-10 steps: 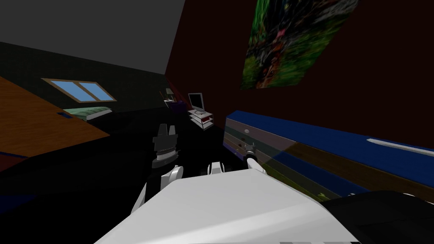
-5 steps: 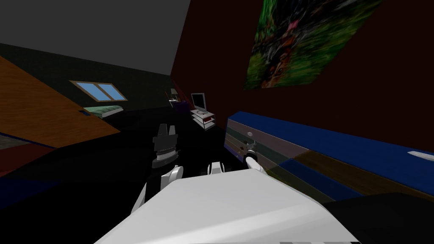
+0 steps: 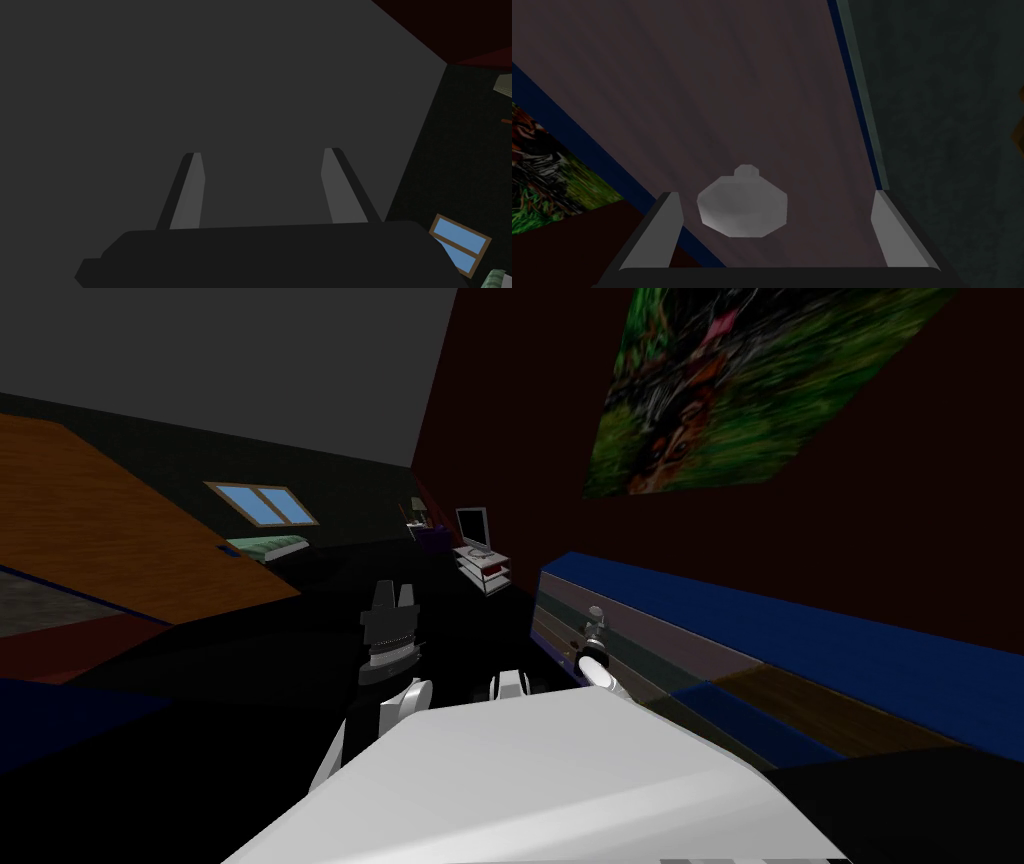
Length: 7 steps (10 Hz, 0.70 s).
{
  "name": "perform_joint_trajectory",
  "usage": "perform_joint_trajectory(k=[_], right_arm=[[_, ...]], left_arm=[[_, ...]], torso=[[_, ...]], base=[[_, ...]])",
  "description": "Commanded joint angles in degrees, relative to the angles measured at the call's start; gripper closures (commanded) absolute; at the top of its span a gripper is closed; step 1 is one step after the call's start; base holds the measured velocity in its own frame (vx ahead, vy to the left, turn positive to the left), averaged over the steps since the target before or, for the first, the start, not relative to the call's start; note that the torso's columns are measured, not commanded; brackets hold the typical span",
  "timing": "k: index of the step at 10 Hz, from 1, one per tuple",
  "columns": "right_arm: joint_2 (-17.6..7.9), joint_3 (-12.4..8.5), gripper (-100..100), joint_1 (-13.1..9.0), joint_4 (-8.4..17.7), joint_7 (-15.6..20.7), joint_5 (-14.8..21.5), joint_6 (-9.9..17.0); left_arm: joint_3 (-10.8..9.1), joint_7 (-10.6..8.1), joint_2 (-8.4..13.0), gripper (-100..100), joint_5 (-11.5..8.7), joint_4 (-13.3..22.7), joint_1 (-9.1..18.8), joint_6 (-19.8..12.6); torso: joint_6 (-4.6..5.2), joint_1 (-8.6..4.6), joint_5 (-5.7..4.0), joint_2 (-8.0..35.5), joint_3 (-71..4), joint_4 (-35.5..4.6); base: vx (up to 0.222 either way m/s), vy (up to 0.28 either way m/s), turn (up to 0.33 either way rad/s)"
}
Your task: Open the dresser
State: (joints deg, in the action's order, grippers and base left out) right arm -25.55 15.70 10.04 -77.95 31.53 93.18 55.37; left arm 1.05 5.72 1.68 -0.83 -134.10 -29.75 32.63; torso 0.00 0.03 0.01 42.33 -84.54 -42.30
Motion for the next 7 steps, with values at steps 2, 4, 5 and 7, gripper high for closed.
perform_joint_trajectory(k=[2,4,5,7], right_arm=[[0.0,0.0,100,0.0,0.0,0.1,0.1,0.2],[0.1,0.1,100,0.2,-0.8,0.8,0.0,0.1],[0.2,0.2,100,0.3,-1.3,1.1,0.0,0.0],[0.4,0.3,100,0.5,-2.1,1.8,-0.1,-0.2]], left_arm=[[0.00,0.00,0.0,0,0.0,0.0,0.0,0.0],[0.01,0.00,0.0,0,0.0,0.0,0.0,0.0],[0.01,0.00,0.0,0,0.0,0.0,0.0,0.0],[0.02,0.00,0.0,0,0.0,0.0,0.0,0.0]], torso=[[0.01,0.04,0.01,0.0,0.0,0.0],[0.01,0.19,0.04,0.1,0.1,0.0],[0.00,0.26,0.08,0.2,0.1,0.0],[0.00,0.07,0.03,0.0,0.0,0.0]], base=[[0.000,0.000,0.000],[-0.076,0.095,-0.030],[-0.120,0.144,-0.024],[-0.114,0.153,-0.032]])
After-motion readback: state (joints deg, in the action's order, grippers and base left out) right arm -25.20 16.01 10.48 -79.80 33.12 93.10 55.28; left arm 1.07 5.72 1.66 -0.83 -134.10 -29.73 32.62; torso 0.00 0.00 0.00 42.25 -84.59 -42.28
